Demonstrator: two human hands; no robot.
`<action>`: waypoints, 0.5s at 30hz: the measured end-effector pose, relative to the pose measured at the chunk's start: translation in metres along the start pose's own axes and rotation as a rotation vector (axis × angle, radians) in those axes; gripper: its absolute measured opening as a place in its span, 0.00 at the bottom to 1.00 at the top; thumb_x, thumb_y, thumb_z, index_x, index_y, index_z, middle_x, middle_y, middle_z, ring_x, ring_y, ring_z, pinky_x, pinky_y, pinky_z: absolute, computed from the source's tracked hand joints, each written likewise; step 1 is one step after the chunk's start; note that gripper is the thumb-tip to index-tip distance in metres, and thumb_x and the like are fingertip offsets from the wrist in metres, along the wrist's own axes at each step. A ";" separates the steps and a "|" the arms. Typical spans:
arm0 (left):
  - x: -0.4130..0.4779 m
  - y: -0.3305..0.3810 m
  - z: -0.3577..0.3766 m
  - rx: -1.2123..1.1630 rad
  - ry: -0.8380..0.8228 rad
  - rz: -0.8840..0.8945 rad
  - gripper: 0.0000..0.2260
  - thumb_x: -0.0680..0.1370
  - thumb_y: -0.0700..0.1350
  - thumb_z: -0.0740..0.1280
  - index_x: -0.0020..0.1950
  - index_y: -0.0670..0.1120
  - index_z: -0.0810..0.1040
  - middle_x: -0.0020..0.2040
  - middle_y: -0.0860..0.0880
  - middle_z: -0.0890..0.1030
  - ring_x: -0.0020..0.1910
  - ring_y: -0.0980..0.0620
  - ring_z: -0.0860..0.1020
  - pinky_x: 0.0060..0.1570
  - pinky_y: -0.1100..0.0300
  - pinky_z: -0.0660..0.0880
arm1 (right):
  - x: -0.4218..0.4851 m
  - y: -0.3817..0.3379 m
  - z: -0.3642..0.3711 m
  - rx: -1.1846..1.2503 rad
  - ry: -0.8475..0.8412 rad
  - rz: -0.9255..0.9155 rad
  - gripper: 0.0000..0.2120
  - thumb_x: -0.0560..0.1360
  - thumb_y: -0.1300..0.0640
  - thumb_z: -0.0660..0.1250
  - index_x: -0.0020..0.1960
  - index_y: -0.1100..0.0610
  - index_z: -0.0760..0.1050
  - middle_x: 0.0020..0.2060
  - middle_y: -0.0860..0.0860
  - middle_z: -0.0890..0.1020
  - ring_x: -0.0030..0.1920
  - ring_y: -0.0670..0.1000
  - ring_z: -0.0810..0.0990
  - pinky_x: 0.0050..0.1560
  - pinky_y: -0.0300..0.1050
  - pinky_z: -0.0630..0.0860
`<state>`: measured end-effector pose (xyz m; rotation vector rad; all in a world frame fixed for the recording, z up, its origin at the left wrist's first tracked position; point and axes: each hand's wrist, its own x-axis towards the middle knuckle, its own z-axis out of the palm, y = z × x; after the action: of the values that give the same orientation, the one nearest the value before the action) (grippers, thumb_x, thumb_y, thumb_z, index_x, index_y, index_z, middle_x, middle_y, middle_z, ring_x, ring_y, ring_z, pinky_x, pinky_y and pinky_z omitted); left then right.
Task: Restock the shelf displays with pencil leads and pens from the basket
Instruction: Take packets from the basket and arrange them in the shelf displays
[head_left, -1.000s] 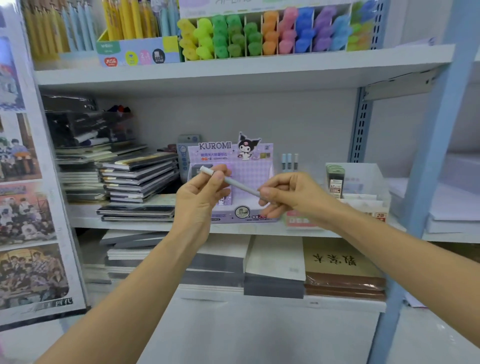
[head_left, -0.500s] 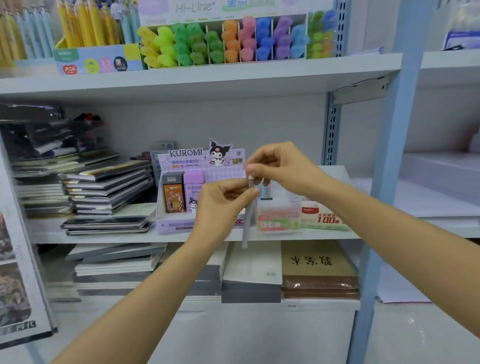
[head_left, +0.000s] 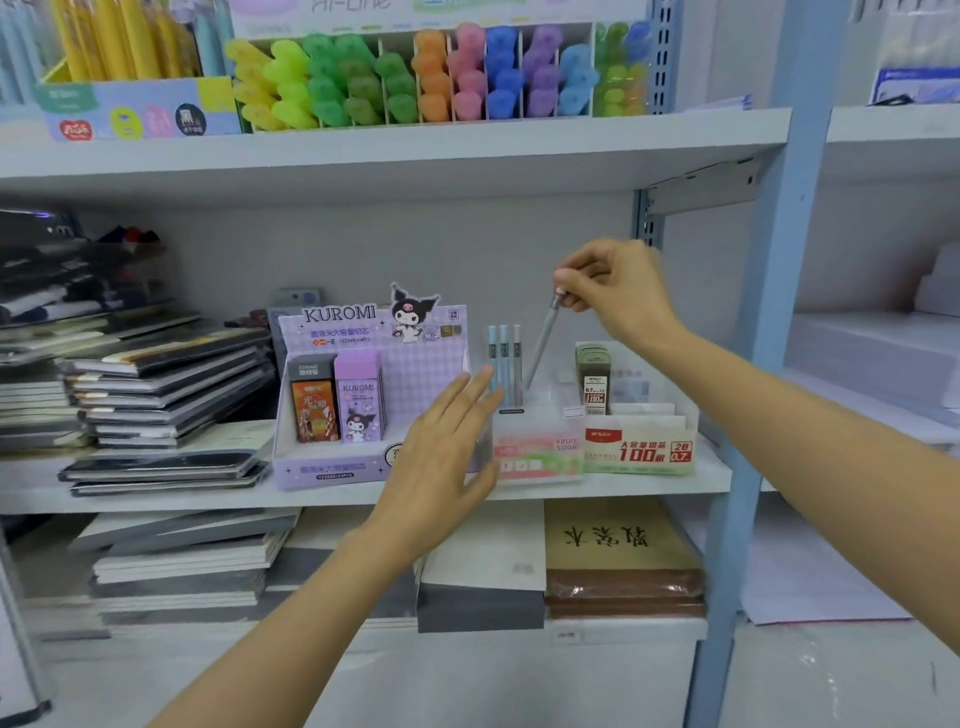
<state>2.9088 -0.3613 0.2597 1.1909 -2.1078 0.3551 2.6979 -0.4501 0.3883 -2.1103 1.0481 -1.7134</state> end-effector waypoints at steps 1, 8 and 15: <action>0.000 -0.001 0.000 0.015 -0.015 0.028 0.30 0.78 0.45 0.66 0.78 0.50 0.58 0.79 0.54 0.55 0.78 0.55 0.51 0.74 0.59 0.51 | -0.002 0.004 0.005 -0.047 0.001 -0.022 0.02 0.75 0.62 0.71 0.47 0.57 0.80 0.34 0.51 0.82 0.33 0.45 0.83 0.38 0.36 0.80; 0.000 -0.004 0.000 0.098 0.022 0.094 0.27 0.77 0.41 0.68 0.75 0.47 0.66 0.73 0.47 0.68 0.72 0.48 0.66 0.64 0.53 0.68 | -0.006 0.022 0.024 -0.219 -0.073 -0.068 0.06 0.75 0.59 0.71 0.50 0.61 0.81 0.36 0.51 0.82 0.36 0.46 0.82 0.41 0.34 0.80; 0.002 -0.005 0.004 0.107 0.016 0.081 0.27 0.77 0.42 0.67 0.76 0.48 0.65 0.74 0.47 0.67 0.72 0.48 0.66 0.66 0.53 0.67 | 0.015 0.021 0.020 -0.196 -0.267 0.018 0.06 0.74 0.61 0.72 0.48 0.64 0.81 0.37 0.57 0.84 0.36 0.50 0.84 0.41 0.38 0.82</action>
<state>2.9103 -0.3672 0.2580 1.1608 -2.1501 0.5184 2.7096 -0.4796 0.3813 -2.3578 1.1889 -1.3186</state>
